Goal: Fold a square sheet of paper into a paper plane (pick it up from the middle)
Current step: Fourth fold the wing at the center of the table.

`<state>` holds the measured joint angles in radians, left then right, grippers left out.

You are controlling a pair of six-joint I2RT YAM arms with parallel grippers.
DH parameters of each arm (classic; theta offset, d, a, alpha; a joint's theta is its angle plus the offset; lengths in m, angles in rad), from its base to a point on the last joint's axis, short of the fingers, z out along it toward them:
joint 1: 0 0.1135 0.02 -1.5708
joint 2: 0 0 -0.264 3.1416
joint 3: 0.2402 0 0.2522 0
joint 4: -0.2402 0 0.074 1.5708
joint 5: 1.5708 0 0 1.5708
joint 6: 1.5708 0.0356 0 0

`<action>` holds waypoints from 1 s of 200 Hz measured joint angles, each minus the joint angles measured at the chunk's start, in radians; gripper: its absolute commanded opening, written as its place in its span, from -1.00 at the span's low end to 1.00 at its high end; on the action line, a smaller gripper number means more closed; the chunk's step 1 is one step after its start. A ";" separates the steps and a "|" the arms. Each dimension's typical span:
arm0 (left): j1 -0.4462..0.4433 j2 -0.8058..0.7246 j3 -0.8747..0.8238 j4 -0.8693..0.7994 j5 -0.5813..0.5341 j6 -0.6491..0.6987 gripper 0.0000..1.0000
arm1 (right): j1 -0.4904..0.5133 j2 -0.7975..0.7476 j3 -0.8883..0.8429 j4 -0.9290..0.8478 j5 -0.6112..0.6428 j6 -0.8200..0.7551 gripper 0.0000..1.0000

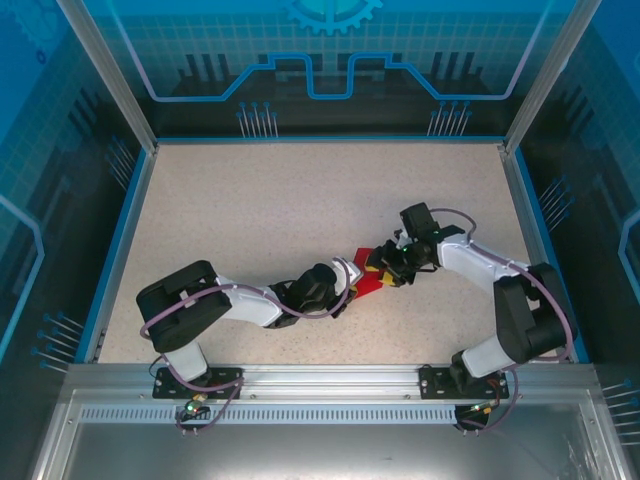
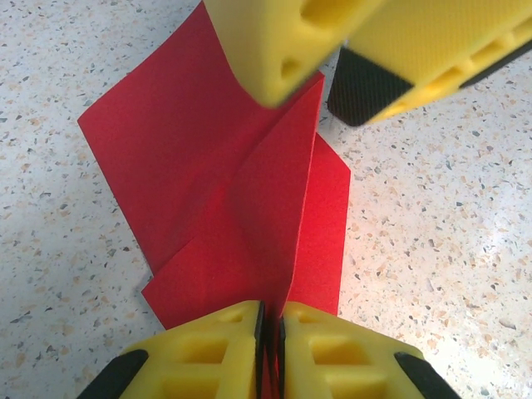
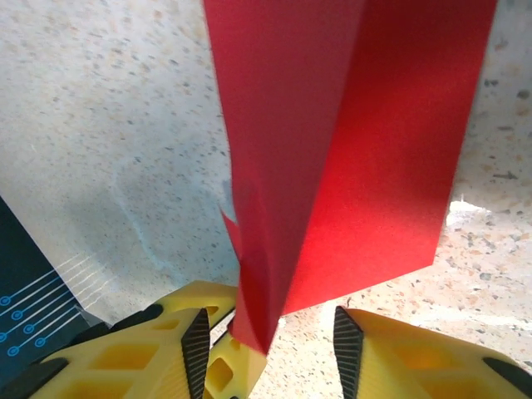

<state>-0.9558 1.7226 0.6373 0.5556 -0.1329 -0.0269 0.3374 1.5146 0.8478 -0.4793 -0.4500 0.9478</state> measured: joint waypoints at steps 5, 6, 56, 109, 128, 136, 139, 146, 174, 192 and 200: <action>0.000 0.000 0.000 0.000 0.000 0.000 -0.72 | 0.000 0.011 0.002 0.000 -0.005 0.002 -0.13; 0.000 0.000 0.000 0.000 0.000 0.000 -0.73 | 0.000 0.014 0.002 -0.001 -0.006 0.002 -0.13; 0.000 0.000 0.000 -0.017 0.000 0.005 -0.74 | 0.004 0.071 0.081 -0.019 -0.022 0.024 -0.62; -0.003 0.000 0.009 -0.061 0.024 0.031 -0.77 | 0.004 0.103 0.145 -0.091 -0.011 0.006 -0.83; -0.003 0.000 0.013 -0.070 0.030 0.029 -0.77 | 0.004 0.104 0.150 -0.114 -0.005 -0.005 -0.45; -0.003 0.000 0.014 -0.074 0.035 0.029 -0.77 | 0.004 0.104 0.153 -0.122 -0.003 -0.020 -0.27; -0.003 0.000 0.014 -0.076 0.037 0.027 -0.77 | 0.004 0.104 0.153 -0.124 -0.003 -0.017 -0.20; -0.003 0.000 0.015 -0.079 0.042 0.024 -0.78 | 0.004 0.103 0.154 -0.127 -0.003 -0.024 -0.08; -0.003 0.000 0.021 -0.092 0.055 -0.028 -0.79 | -0.002 0.048 0.131 -0.108 -0.001 -0.061 0.18; -0.003 -0.001 0.038 -0.122 0.060 -0.081 -0.79 | -0.011 -0.047 0.079 -0.075 0.007 -0.086 0.26; -0.003 -0.001 0.046 -0.134 0.064 -0.110 -0.80 | -0.016 -0.095 0.050 -0.055 0.016 -0.093 0.28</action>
<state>-0.9588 1.7214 0.6830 0.4217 -0.0692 -0.1368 0.3210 1.4193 0.8978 -0.5346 -0.4339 0.8551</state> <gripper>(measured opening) 0.105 0.621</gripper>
